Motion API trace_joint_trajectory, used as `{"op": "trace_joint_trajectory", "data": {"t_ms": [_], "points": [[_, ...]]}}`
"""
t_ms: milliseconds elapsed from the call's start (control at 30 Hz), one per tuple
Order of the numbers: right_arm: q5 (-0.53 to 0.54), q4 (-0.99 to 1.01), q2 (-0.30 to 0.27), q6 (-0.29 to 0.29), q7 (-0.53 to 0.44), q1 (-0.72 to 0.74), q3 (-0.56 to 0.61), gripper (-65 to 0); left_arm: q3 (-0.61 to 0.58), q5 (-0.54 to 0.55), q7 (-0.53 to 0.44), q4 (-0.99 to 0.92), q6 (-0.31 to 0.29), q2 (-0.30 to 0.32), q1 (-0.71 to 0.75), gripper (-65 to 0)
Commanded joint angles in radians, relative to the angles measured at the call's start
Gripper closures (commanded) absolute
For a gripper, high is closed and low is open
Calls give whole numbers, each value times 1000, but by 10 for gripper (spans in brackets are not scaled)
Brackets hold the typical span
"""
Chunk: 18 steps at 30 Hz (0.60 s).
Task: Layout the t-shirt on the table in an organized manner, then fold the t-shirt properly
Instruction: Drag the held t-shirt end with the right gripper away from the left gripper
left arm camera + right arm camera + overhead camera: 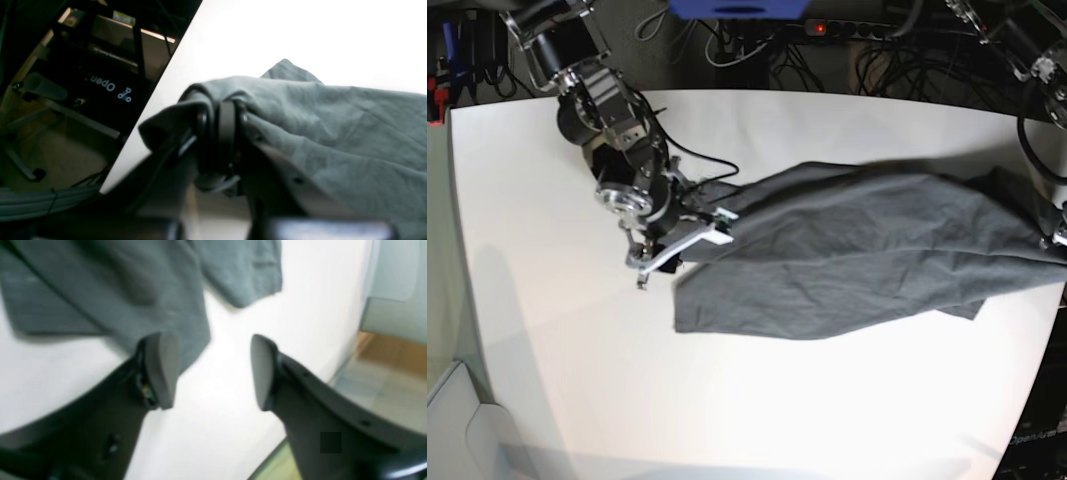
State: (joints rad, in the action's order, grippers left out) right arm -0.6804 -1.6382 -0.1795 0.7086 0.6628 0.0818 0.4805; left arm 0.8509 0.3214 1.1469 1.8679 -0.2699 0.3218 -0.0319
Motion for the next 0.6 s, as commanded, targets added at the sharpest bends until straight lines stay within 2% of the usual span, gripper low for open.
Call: {"op": "trace_joint_trajectory", "data": {"t_ms": [0, 200, 567], "points": [[-2, -20, 1, -10, -10, 11, -3, -373, 1, 5, -29, 20, 2, 23, -16, -2], [-2, -10, -13, -10, -74, -26, -4, -373, 1, 5, -29, 20, 2, 21, -16, -2], [-2, 125, -12, -10, -111, -1, -4, -373, 1, 5, -29, 20, 2, 21, -16, -2]]}}
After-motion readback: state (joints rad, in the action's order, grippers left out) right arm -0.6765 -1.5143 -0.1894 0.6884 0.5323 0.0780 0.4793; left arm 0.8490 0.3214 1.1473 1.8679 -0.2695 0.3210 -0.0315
